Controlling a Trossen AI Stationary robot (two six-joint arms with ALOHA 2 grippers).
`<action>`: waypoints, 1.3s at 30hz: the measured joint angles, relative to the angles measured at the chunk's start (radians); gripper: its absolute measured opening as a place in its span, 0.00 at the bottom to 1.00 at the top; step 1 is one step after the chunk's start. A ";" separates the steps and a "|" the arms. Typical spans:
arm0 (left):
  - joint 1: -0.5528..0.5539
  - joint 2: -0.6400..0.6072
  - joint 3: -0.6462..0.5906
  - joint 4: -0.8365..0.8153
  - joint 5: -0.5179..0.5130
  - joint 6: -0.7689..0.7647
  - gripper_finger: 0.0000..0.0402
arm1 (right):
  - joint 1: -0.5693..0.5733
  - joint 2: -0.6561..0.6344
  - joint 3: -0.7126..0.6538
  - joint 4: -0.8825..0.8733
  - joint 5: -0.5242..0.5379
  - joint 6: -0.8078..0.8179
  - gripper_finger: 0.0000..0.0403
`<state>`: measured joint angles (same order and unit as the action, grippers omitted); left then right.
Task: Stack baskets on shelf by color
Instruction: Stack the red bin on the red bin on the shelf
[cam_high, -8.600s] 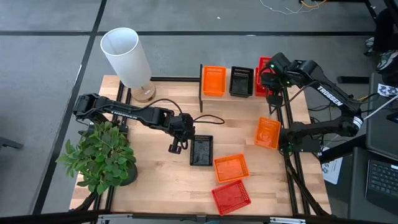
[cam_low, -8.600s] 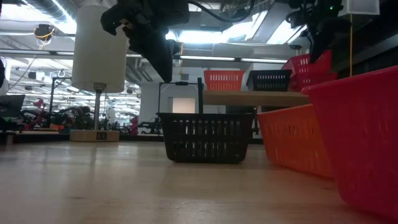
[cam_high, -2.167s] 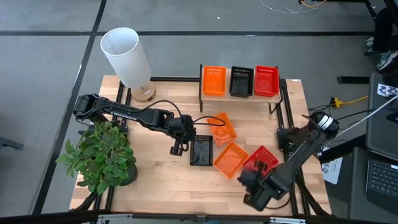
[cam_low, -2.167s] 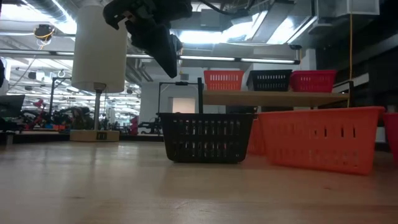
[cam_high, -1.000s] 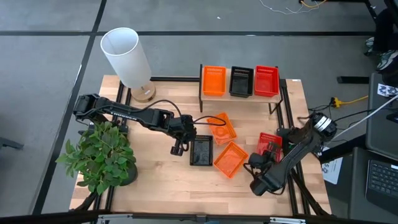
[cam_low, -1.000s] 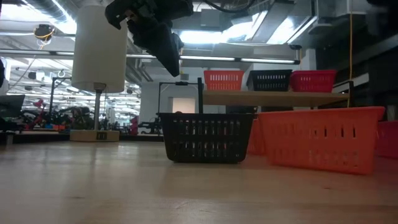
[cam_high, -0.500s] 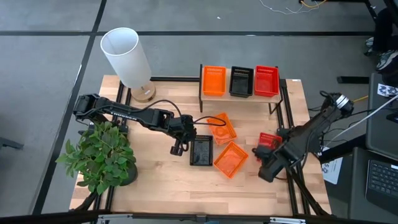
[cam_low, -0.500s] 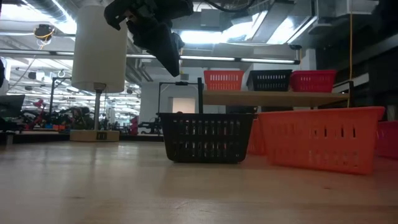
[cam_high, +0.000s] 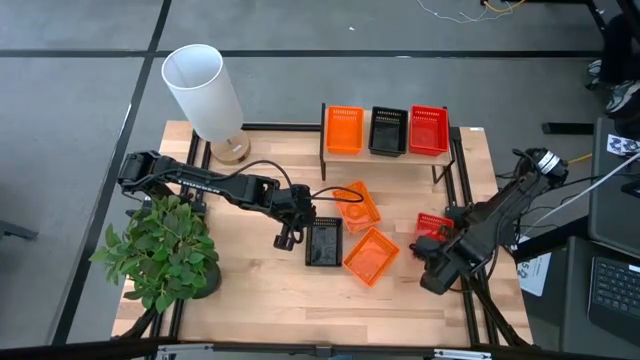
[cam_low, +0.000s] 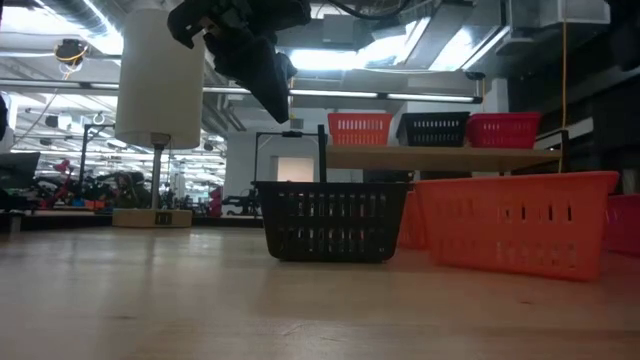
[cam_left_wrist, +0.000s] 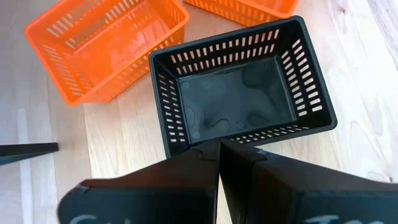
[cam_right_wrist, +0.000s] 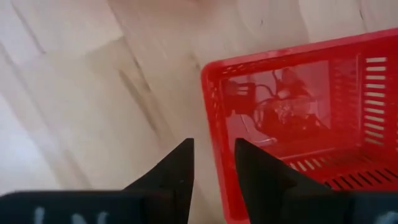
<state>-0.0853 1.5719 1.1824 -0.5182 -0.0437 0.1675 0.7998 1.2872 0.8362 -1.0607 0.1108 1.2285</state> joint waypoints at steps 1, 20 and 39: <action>0.000 0.000 0.000 0.000 0.000 0.000 0.00 | 0.000 0.006 -0.005 0.002 0.000 -0.001 0.29; 0.000 0.000 0.000 0.001 0.000 0.001 0.00 | 0.000 0.214 -0.010 0.021 -0.003 -0.002 0.28; 0.000 0.000 0.000 0.007 0.000 0.001 0.00 | 0.014 0.231 0.469 -0.496 0.348 -0.008 0.01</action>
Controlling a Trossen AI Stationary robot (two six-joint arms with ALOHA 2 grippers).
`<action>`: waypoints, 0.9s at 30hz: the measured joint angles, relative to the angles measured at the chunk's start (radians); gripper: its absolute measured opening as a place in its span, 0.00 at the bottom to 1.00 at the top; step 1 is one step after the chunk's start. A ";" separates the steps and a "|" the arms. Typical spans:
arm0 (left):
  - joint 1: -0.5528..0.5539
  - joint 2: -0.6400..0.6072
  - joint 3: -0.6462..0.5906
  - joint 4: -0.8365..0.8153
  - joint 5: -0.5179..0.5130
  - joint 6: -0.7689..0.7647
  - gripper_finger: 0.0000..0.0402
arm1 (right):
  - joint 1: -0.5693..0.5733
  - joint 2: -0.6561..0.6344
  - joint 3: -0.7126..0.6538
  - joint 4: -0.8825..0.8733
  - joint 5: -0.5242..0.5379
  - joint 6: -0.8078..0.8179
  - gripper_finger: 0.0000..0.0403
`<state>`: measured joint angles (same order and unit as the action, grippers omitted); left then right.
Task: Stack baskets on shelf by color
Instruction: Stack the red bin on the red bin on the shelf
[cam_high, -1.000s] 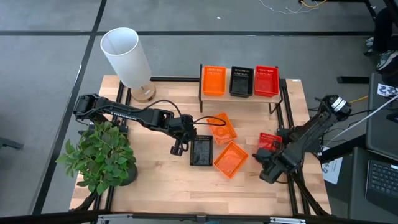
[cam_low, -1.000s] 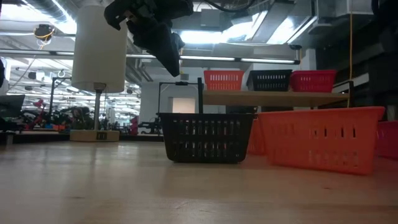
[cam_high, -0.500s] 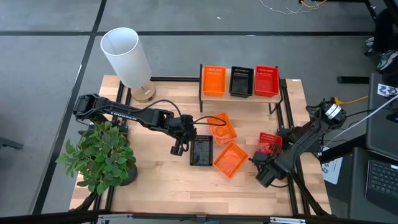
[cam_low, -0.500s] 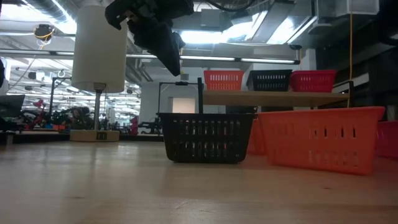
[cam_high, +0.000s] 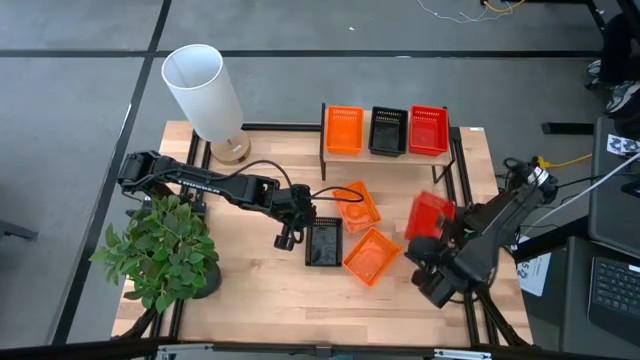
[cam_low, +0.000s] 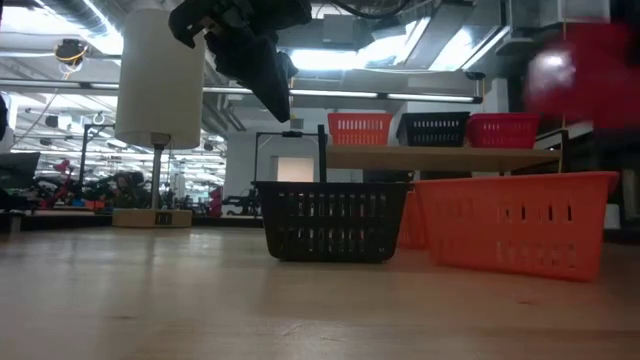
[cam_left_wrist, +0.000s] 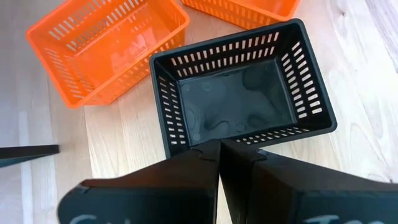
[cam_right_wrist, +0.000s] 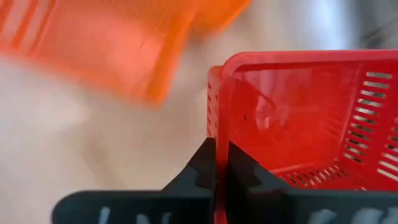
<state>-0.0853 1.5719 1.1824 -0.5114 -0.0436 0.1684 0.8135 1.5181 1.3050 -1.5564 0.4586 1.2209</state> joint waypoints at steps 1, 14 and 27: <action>0.000 0.000 0.000 0.000 0.000 0.000 0.00 | 0.003 -0.002 0.033 -0.029 0.078 -0.004 0.01; 0.002 0.000 0.000 0.004 0.000 0.021 0.00 | -0.279 -0.323 0.081 -0.015 0.516 -0.510 0.00; 0.024 0.000 0.000 0.013 0.000 0.073 0.00 | -0.861 -0.467 0.239 0.019 0.323 -1.169 0.00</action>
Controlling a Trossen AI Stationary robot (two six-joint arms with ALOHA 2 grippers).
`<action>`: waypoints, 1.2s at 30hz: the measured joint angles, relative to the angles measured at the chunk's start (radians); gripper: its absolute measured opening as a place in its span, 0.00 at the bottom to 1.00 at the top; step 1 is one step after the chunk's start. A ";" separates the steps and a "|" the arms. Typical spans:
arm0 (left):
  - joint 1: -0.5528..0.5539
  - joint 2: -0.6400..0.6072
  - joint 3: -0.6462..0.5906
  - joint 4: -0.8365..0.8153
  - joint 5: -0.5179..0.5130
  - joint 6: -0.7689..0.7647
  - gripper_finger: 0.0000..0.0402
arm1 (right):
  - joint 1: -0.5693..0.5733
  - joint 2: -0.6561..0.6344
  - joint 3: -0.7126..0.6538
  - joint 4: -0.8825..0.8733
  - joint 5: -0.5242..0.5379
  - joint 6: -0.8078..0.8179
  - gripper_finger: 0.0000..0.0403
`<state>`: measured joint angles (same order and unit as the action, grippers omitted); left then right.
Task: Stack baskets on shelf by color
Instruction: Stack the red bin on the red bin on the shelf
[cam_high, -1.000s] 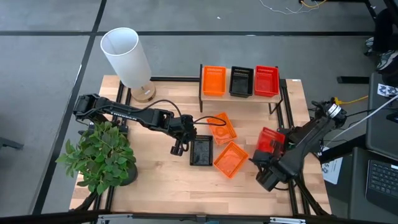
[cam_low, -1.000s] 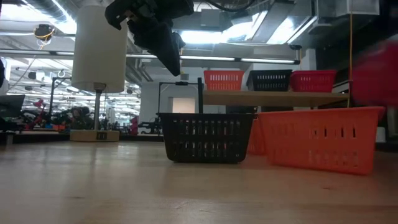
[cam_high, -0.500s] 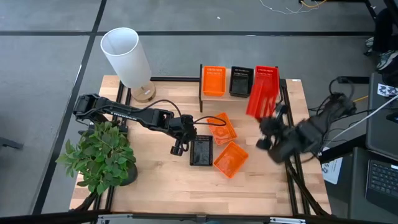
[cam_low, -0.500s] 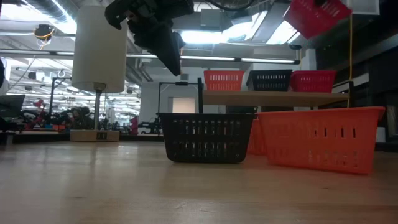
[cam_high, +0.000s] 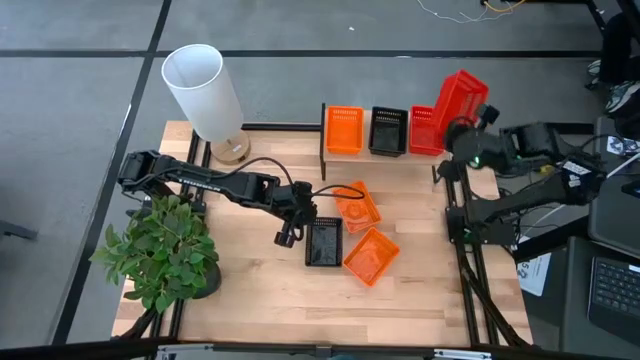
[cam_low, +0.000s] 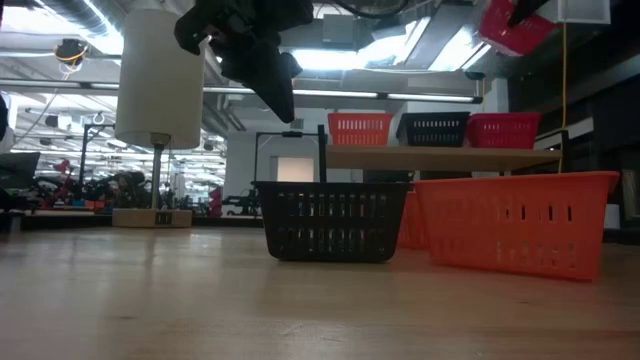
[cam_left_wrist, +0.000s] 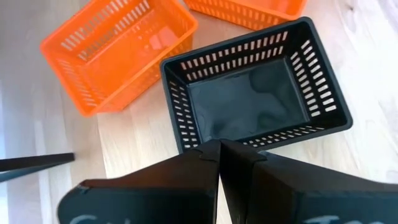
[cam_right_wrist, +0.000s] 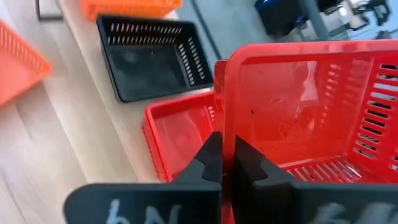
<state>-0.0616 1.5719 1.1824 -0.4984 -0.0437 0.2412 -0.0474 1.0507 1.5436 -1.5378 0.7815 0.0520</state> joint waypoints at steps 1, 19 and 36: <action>0.003 0.000 0.000 0.000 0.000 0.000 0.00 | -0.031 0.006 0.008 0.007 -0.026 -0.051 0.00; 0.027 0.000 0.000 0.023 0.000 -0.002 0.00 | -0.479 0.202 -0.008 0.005 -0.408 -0.467 0.00; 0.027 0.000 0.000 0.022 0.000 -0.002 0.00 | -0.619 0.349 -0.009 0.018 -0.571 -0.557 0.00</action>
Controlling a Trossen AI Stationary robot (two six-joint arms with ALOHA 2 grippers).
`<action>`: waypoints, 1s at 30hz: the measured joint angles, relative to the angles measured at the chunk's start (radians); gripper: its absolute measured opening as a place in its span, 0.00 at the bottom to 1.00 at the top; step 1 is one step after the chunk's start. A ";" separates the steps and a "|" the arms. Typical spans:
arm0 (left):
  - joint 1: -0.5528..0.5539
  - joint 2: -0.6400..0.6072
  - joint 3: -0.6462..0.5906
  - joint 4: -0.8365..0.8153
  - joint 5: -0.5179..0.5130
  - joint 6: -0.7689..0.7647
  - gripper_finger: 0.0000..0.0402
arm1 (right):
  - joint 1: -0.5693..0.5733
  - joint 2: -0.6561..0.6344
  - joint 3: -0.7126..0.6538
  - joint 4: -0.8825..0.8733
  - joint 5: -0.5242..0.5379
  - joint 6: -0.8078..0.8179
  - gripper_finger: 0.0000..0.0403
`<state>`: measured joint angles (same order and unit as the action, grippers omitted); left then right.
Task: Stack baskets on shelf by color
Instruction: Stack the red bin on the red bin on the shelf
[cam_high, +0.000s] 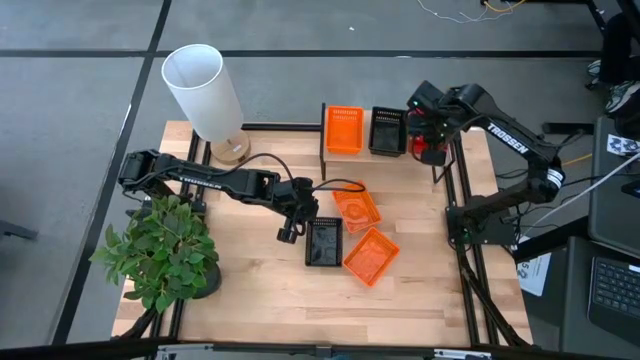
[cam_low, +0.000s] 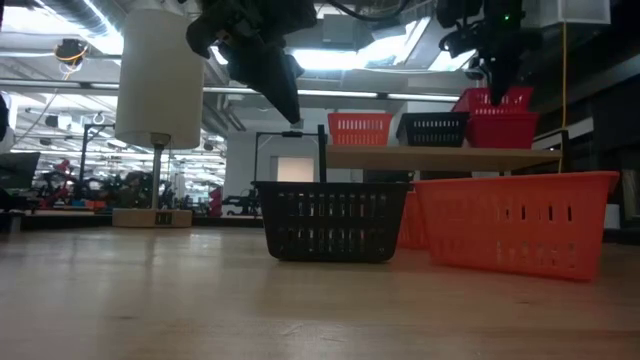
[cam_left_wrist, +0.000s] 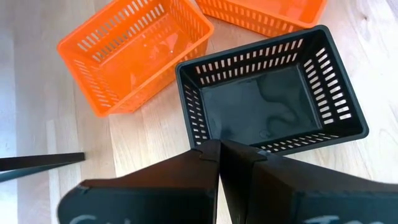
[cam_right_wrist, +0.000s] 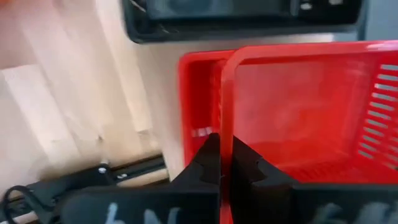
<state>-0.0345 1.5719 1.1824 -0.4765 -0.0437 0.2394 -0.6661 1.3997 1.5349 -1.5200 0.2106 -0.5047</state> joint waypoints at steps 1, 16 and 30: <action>0.000 0.000 0.000 0.000 0.000 0.003 0.00 | 0.000 0.000 0.000 0.000 -0.005 -0.002 0.00; 0.000 0.000 0.000 0.000 0.000 0.006 0.00 | 0.000 0.000 0.000 -0.024 -0.002 -0.009 0.10; 0.000 0.000 0.000 0.000 0.000 0.005 0.00 | 0.003 -0.008 0.000 -0.040 0.006 0.001 0.34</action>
<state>-0.0345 1.5719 1.1824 -0.4767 -0.0437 0.2443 -0.6633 1.3916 1.5349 -1.5596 0.2161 -0.5033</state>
